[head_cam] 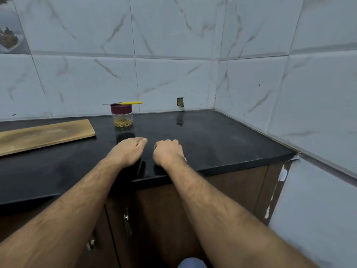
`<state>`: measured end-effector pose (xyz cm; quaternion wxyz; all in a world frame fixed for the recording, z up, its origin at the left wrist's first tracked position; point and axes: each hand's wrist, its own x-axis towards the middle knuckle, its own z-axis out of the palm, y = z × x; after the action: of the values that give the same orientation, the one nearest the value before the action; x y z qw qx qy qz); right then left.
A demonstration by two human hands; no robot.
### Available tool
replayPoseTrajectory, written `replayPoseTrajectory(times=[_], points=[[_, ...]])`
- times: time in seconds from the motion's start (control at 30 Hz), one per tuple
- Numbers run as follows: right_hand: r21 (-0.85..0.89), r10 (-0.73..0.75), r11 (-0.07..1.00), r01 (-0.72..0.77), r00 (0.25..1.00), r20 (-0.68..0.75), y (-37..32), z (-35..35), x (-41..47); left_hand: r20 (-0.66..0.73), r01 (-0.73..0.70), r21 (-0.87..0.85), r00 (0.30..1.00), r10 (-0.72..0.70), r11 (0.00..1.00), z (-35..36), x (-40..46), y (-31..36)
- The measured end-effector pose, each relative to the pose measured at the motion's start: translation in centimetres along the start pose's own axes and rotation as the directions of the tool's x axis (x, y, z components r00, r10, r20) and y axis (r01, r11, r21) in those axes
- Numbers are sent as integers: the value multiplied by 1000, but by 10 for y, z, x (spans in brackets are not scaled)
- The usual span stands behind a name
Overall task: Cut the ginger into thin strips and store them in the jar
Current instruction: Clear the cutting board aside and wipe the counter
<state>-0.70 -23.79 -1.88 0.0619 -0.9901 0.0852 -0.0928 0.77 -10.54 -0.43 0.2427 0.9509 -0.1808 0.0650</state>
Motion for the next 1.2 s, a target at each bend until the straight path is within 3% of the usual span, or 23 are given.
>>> replayPoseTrajectory(times=[0.13, 0.43, 0.6, 0.67, 0.83, 0.93, 1.03, 1.2], points=[[3, 51, 999, -51, 998, 47, 14, 1, 12, 8, 1, -26, 1000, -1, 1000, 2, 0, -3], [71, 285, 956, -284, 959, -8, 86, -18, -20, 56, -99, -11, 993, 100, 995, 19, 5, 28], [-14, 361, 932, -363, 930, -68, 110, -30, -50, 42, -110, -27, 993, 111, 994, 15, -4, 28], [-24, 325, 943, -331, 937, -130, 106, -36, -57, 36, -99, -45, 994, 100, 994, 12, -6, 25], [-26, 72, 996, -82, 961, -269, 33, -40, -63, -5, -38, -66, 999, 37, 997, 3, -8, 10], [-36, -10, 999, 3, 984, -180, -6, -25, -59, -45, -13, -68, 999, 10, 998, -2, -9, 1], [17, 21, 1000, -20, 998, -57, -14, -12, -52, -56, 9, -69, 998, -13, 998, -5, -8, -5], [21, 42, 999, -41, 999, -23, 4, -5, -40, -58, -1, -60, 998, -2, 998, 2, -1, -2]])
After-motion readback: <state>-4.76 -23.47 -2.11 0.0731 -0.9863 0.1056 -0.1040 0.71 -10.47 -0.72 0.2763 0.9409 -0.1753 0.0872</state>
